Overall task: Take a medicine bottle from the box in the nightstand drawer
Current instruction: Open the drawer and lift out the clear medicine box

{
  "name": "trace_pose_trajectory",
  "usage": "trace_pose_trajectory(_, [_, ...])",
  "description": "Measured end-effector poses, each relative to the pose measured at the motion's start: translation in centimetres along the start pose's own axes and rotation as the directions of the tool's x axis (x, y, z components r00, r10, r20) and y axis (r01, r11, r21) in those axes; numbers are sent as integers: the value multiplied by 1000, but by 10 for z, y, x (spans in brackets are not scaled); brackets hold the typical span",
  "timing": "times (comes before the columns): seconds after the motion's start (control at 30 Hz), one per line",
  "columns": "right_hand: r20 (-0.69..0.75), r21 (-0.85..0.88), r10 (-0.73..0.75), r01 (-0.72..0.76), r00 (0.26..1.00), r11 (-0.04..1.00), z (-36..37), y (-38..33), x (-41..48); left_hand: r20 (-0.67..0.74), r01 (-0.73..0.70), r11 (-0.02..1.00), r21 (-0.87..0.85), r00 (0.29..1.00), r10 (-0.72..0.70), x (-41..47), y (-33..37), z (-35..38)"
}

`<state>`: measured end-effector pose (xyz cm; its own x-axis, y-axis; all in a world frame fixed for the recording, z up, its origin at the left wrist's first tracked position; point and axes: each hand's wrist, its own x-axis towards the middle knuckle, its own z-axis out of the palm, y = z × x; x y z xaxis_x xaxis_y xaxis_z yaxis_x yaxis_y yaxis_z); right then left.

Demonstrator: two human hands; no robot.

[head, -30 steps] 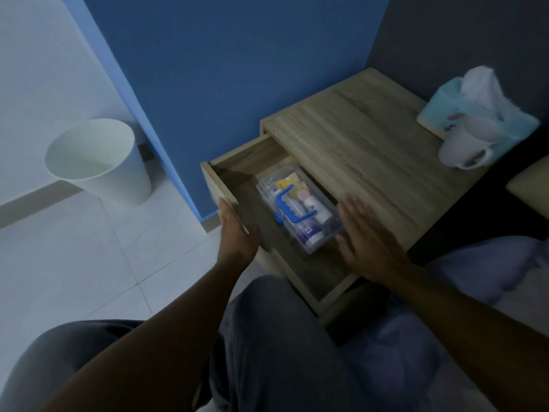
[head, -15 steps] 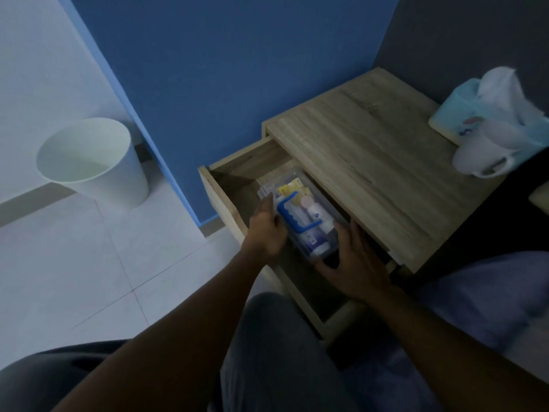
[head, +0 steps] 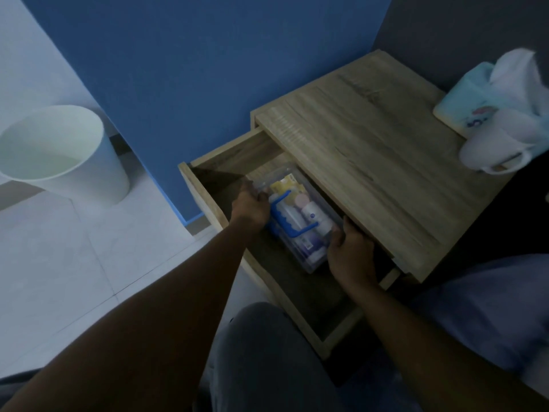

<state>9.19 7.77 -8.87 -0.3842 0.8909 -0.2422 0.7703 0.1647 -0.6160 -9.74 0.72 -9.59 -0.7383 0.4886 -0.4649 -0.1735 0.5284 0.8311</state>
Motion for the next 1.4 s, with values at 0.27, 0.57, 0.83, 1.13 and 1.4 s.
trace_pose_trajectory(0.27, [-29, 142, 229, -223, 973, 964, 7, -18, -15, -9, 135, 991, 15, 991, -135, -17, 2, -8])
trace_pose_trajectory(0.57, [-18, 273, 183, -171, 983, 947, -38, -50, -51, -94, 27, 1000, 12, 995, -26, -69, 57, -47])
trace_pose_trajectory(0.83, [-56, 427, 100, -67, 993, 902, -101, -100, -57, -224, -116, 987, 114, 965, 139, -110, 132, -80])
trace_pose_trajectory(1.13, [-94, 441, 78, -29, 993, 897, -142, -144, 3, -135, -210, 976, 65, 967, 217, -62, 191, -90])
trace_pose_trajectory(1.4, [-173, 386, 80, -7, 982, 923, -138, -156, 81, -95, -231, 971, -53, 970, 226, 18, 218, -66])
